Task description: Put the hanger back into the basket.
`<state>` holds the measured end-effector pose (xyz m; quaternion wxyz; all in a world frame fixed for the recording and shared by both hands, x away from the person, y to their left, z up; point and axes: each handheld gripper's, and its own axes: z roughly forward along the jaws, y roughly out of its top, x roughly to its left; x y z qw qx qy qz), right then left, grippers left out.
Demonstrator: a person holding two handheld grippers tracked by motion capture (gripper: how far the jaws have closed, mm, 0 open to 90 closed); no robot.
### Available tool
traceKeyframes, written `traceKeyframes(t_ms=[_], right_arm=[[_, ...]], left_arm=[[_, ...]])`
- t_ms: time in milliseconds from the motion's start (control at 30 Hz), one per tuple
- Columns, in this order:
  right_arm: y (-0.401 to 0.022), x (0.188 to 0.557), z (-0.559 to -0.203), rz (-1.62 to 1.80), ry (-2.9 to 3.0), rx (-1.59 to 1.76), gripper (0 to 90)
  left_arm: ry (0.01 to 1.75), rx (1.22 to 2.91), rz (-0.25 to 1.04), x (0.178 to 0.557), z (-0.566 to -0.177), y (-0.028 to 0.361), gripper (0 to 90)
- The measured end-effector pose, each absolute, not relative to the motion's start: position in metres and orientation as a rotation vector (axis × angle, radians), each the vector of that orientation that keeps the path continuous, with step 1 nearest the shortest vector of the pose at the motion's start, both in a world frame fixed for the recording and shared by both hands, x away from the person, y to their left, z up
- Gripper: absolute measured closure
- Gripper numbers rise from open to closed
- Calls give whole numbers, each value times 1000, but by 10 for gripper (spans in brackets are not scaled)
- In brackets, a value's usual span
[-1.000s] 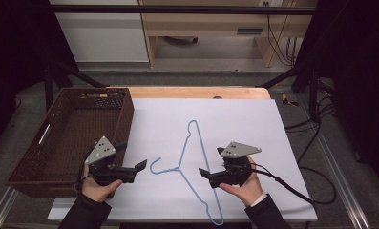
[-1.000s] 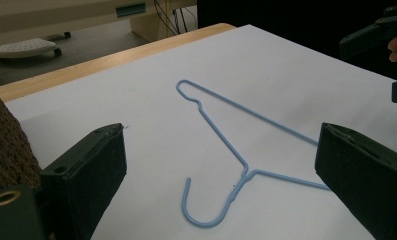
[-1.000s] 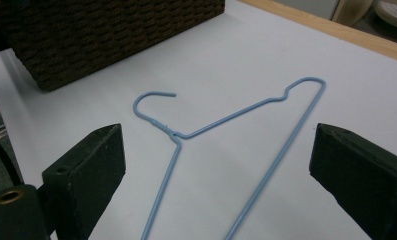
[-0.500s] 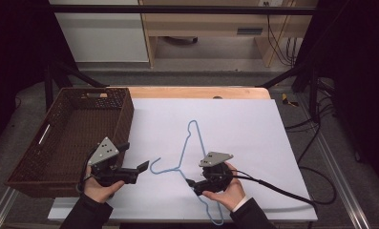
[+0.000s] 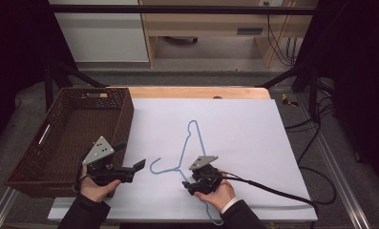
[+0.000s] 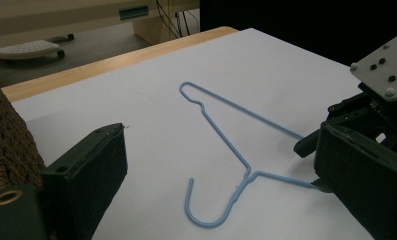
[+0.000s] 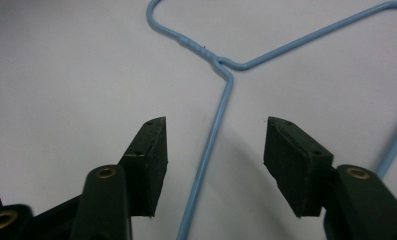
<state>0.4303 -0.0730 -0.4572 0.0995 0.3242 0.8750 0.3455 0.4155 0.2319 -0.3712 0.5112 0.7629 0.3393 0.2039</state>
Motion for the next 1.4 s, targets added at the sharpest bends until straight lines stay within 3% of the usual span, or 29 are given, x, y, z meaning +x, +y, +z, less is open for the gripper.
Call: traceKeyframes(t_ms=[400, 700, 1400], right_arm=[[-61, 427, -467, 896, 2630, 998, 745], [-59, 425, -466, 855, 2604, 1028, 849], [-64, 428, -464, 821, 2606, 1073, 859]], left_arm=[[821, 1825, 505, 414, -368, 236, 66], [833, 1818, 508, 415, -369, 237, 68], [829, 1828, 505, 415, -369, 235, 69]])
